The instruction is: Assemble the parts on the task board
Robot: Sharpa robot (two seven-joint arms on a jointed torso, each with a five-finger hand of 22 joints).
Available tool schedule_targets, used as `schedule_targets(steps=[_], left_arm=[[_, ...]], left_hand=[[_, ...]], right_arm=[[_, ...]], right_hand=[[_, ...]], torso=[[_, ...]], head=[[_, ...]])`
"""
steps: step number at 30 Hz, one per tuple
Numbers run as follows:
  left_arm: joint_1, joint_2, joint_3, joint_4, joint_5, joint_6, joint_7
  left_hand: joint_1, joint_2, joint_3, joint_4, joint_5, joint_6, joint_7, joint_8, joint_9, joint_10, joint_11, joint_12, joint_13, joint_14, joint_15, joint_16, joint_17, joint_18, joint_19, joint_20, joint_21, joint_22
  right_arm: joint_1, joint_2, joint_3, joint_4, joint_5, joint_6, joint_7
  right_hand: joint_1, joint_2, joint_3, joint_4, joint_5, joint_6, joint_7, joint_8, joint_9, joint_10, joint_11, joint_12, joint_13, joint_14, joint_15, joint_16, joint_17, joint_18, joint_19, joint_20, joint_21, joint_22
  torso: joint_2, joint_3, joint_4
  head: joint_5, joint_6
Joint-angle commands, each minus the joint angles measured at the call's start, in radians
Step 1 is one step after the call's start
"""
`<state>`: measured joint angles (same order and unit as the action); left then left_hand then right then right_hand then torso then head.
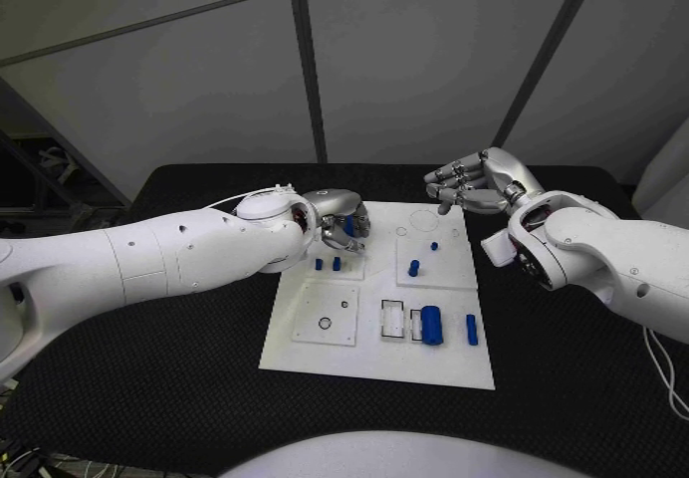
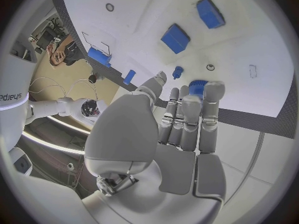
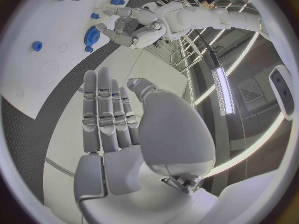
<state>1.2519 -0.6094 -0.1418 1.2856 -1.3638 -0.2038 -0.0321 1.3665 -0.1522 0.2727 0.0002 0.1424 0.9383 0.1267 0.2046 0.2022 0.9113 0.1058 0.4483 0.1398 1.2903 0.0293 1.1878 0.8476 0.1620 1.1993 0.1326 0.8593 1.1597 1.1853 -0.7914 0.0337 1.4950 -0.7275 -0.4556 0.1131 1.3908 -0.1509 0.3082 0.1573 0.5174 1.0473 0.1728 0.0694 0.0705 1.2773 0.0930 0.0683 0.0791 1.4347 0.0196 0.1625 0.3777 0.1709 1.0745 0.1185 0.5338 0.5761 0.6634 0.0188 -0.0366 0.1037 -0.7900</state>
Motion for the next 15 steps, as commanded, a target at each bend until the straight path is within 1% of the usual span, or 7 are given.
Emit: schedule_targets(steps=[1, 10, 15], left_arm=[[0.000, 0.007, 0.000, -0.007, -0.055, 0.021, 0.006], [-0.005, 0.030, 0.000, -0.031, -0.065, 0.035, 0.004], [-0.007, 0.043, 0.001, -0.043, -0.068, 0.041, 0.003]], left_hand=[[0.016, 0.004, -0.006, 0.003, -0.006, 0.013, -0.001, -0.005, -0.007, 0.012, -0.003, -0.006, -0.005, 0.015, -0.001, 0.021, 0.020, -0.024, 0.017, -0.001, 0.030, 0.020], [0.034, 0.020, 0.012, 0.001, -0.003, 0.034, -0.004, -0.009, -0.024, 0.044, -0.010, -0.013, -0.019, 0.046, -0.007, 0.069, 0.065, -0.036, 0.058, -0.006, 0.104, 0.071], [0.045, 0.027, 0.034, -0.003, -0.002, 0.047, -0.004, -0.012, -0.033, 0.065, -0.015, -0.020, -0.027, 0.059, -0.012, 0.088, 0.082, -0.042, 0.077, -0.010, 0.140, 0.096]], right_arm=[[0.002, 0.001, 0.000, 0.001, -0.006, 0.004, 0.010], [0.002, 0.002, 0.000, 0.001, -0.006, 0.005, 0.010], [0.002, 0.004, 0.000, 0.001, -0.006, 0.005, 0.011]], right_hand=[[0.002, -0.003, 0.007, 0.001, 0.004, -0.005, 0.000, -0.002, 0.001, -0.007, 0.001, -0.003, -0.001, -0.002, -0.001, -0.004, -0.001, 0.011, -0.001, 0.002, -0.003, 0.001], [0.002, -0.003, 0.007, 0.001, 0.004, -0.005, 0.000, -0.002, 0.001, -0.007, 0.001, -0.003, -0.001, -0.002, -0.001, -0.004, -0.001, 0.011, -0.001, 0.002, -0.003, 0.001], [0.002, -0.003, 0.007, 0.001, 0.004, -0.005, 0.000, -0.002, 0.001, -0.007, 0.001, -0.003, -0.001, -0.002, -0.001, -0.004, -0.001, 0.011, -0.001, 0.002, -0.003, 0.001]], torso=[[0.000, 0.0003, -0.0011], [-0.001, 0.0000, 0.0006], [-0.001, -0.0002, -0.0003]], head=[[-0.001, 0.000], [-0.001, -0.001], [-0.001, -0.003]])
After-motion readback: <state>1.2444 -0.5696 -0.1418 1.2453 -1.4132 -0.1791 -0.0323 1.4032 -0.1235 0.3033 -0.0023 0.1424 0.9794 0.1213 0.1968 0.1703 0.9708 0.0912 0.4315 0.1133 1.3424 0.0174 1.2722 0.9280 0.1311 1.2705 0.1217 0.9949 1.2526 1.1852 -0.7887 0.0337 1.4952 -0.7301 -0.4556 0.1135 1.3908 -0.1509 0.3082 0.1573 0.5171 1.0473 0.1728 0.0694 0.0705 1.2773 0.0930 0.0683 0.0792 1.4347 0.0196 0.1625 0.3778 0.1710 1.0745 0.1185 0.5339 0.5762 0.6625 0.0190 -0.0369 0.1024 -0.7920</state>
